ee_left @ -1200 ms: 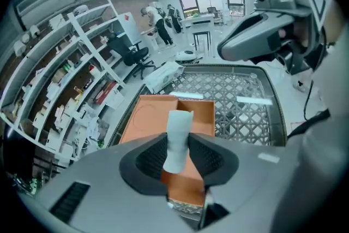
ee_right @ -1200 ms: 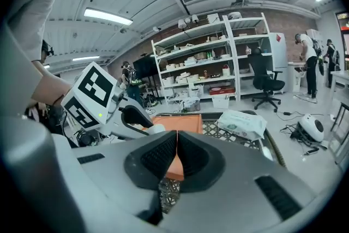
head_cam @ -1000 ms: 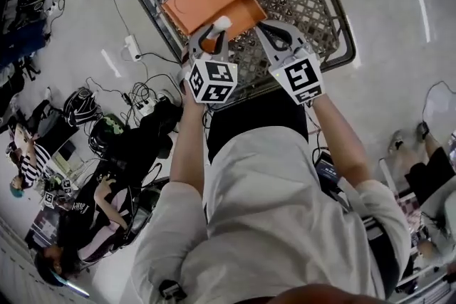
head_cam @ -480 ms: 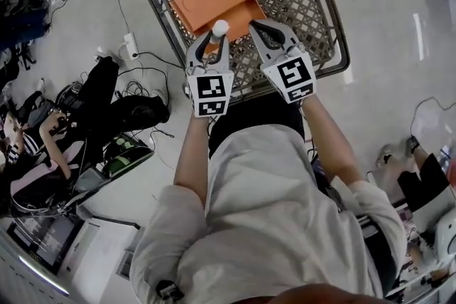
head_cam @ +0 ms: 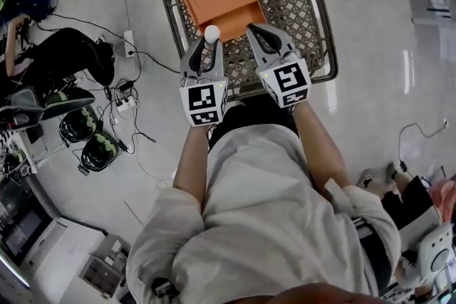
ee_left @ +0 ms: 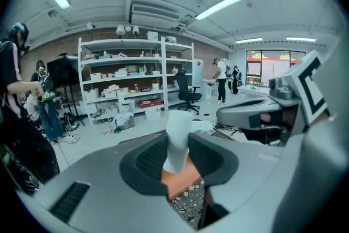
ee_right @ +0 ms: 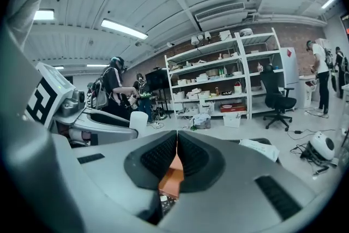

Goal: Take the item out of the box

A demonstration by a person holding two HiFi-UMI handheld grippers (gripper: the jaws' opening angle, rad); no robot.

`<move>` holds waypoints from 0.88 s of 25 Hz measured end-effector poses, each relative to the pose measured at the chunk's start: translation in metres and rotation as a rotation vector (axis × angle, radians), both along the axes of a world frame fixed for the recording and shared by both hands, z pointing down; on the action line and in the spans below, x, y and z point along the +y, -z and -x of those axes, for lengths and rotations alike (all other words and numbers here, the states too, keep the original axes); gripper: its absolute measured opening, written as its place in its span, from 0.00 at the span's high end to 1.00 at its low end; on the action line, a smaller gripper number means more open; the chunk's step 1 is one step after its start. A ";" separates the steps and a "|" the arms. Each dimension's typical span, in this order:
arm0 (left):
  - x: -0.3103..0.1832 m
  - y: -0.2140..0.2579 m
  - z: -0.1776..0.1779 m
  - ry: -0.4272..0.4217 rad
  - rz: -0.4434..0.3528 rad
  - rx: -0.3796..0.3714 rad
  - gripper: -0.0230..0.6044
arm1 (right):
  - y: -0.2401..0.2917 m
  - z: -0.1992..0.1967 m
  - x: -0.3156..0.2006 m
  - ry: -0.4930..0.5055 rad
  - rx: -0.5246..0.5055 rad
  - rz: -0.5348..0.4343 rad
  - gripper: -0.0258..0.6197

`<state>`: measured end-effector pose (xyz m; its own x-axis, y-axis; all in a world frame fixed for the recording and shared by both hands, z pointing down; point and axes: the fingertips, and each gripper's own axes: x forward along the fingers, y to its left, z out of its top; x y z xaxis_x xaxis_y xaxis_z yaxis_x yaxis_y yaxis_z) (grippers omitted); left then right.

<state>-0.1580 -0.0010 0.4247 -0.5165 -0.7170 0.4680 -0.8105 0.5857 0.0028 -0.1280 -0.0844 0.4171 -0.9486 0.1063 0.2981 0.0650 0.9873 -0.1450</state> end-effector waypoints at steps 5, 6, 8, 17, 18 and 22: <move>0.035 0.038 -0.029 0.078 -0.095 -0.037 0.77 | 0.042 -0.025 0.018 0.006 -0.076 -0.036 0.95; 0.043 0.046 -0.036 0.081 -0.106 -0.045 0.77 | 0.052 -0.030 0.026 0.011 -0.095 -0.042 0.95; 0.058 0.063 -0.049 0.090 -0.132 -0.068 0.77 | 0.074 -0.043 0.041 0.023 -0.137 -0.057 0.95; 0.091 0.114 -0.097 0.159 -0.232 -0.120 0.77 | 0.122 -0.100 0.059 0.028 -0.201 -0.091 0.95; 0.093 0.117 -0.101 0.167 -0.240 -0.123 0.77 | 0.127 -0.104 0.060 0.034 -0.209 -0.093 0.95; 0.092 0.133 -0.115 0.225 -0.277 -0.141 0.77 | 0.152 -0.109 0.067 0.120 -0.251 -0.137 0.95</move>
